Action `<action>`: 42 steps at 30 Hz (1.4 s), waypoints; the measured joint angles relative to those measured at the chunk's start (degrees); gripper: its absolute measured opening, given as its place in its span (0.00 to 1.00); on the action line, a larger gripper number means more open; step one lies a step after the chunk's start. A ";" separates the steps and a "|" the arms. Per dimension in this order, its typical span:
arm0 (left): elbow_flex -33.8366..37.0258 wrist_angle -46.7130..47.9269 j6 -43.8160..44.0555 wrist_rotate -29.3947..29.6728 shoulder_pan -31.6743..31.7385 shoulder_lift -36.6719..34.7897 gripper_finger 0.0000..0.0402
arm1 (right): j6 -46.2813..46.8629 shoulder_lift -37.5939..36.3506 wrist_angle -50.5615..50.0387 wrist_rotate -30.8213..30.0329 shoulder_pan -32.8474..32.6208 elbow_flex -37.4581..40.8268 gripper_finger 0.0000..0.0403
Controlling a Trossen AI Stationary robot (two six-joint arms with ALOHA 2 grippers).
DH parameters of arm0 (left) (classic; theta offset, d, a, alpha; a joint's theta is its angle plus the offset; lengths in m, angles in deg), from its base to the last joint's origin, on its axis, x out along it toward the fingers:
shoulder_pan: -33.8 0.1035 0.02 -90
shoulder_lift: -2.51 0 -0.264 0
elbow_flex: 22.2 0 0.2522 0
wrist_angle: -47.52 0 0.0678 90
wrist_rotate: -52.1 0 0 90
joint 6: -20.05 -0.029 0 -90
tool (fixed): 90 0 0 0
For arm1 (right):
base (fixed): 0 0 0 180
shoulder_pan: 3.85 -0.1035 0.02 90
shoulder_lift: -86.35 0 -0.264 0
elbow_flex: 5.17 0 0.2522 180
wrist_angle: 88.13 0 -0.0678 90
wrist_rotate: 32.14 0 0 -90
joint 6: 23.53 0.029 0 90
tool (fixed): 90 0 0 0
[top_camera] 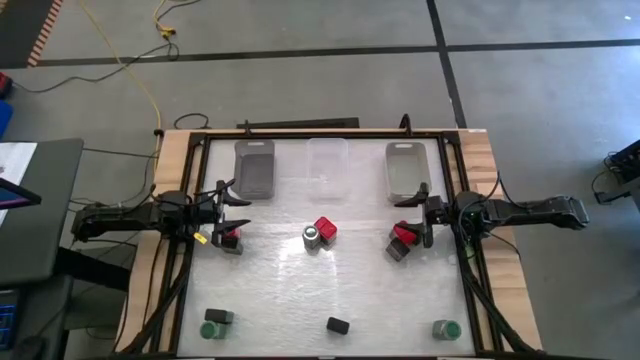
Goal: Sort spices by type
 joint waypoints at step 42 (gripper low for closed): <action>-6.00 1.79 2.53 5.40 0.01 2.40 0.55 | 0.00 0.02 0.00 0.00 0.00 -0.01 0.78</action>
